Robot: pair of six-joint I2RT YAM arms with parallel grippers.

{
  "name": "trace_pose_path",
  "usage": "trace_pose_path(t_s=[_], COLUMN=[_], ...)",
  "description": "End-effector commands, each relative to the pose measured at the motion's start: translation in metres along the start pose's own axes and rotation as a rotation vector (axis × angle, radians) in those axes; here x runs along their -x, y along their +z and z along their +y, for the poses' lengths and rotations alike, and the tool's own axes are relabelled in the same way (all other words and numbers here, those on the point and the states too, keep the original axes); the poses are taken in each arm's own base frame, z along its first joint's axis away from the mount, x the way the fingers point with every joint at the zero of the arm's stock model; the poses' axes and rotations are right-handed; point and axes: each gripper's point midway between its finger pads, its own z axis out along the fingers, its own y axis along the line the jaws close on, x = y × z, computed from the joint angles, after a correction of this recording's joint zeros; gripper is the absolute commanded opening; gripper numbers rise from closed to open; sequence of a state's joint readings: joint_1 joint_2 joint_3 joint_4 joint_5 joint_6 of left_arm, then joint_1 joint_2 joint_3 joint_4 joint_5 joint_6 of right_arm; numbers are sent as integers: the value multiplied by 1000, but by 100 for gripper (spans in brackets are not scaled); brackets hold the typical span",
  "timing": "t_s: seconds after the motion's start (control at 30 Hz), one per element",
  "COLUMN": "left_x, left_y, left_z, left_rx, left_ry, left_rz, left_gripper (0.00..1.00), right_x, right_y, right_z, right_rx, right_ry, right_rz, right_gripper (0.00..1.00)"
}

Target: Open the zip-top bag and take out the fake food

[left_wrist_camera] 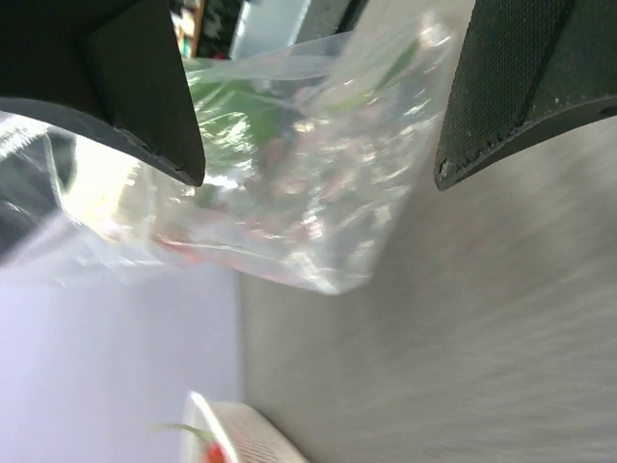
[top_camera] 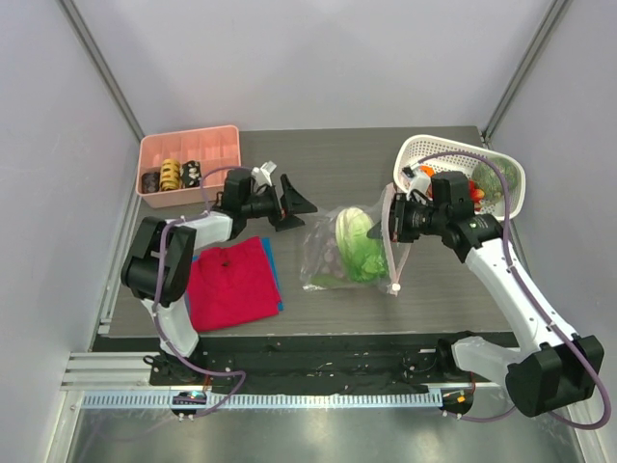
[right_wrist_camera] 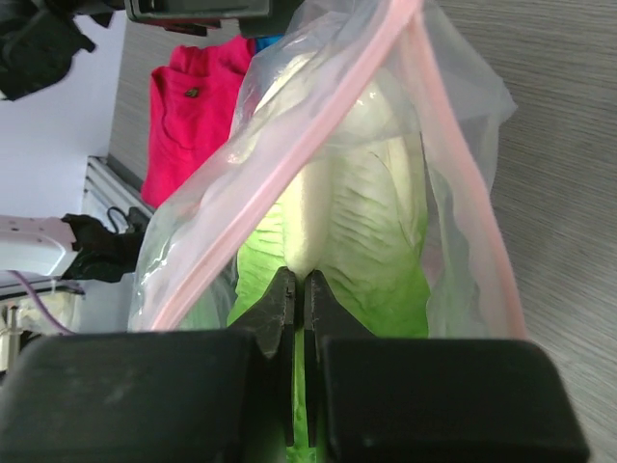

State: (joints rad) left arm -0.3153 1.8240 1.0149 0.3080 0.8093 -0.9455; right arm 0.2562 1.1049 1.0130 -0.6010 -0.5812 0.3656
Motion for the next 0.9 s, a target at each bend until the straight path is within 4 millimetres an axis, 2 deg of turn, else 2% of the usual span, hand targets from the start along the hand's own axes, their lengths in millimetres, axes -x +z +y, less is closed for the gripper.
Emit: trace_pose_path(t_s=[0.0,0.03,0.07,0.1,0.13,0.2,0.23,0.4,0.5,0.53,0.6,0.7,0.73,0.77,0.83,0.87], left_x=[-9,-10,-8,-9,-10,-6,-7,-11,-11,-11,-9,-8,-6,-6,2,-2], left_y=[-2,0,0,4,5,2,4,8,11,13,15,20,19,20,20,22], left_z=[-51,-47,-55,-47,-54,-70,-70,-60,-62,-61,-64,-64,-64,-59,-52,-35], left_rx=[-268,-270,-316,-318,-342,-437,-452,-421,-397,-383,-380,-353,-348,-304,-248,-153], left_ry=[35,12,42,11,-49,-12,-59,-70,-37,-47,-44,-49,-41,-64,-9,-68], left_rz=[62,59,37,39,49,27,41,49,46,51,47,38,29,29,-21,-5], left_gripper=[100,100,100,100,100,100,100,98,82,71,62,26,5,0,0,0], right_x=[16,15,18,18,18,17,17,19,20,20,21,20,20,19,19,18], right_y=[2,2,2,2,2,3,3,5,6,6,6,6,6,6,4,4], right_z=[26,30,32,33,34,33,32,33,33,33,33,34,33,34,34,34], right_rx=[132,154,166,171,178,178,178,179,181,182,185,186,184,185,182,180], right_ry=[-23,-15,-16,-13,-8,-3,-4,-1,2,3,6,5,7,8,11,10], right_rz=[-38,-32,-41,-42,-40,-37,-36,-34,-31,-32,-32,-31,-33,-32,-38,-38], right_gripper=[1,1,1,1,1,1,1,1,1,1,1,1,1,1,1,1])
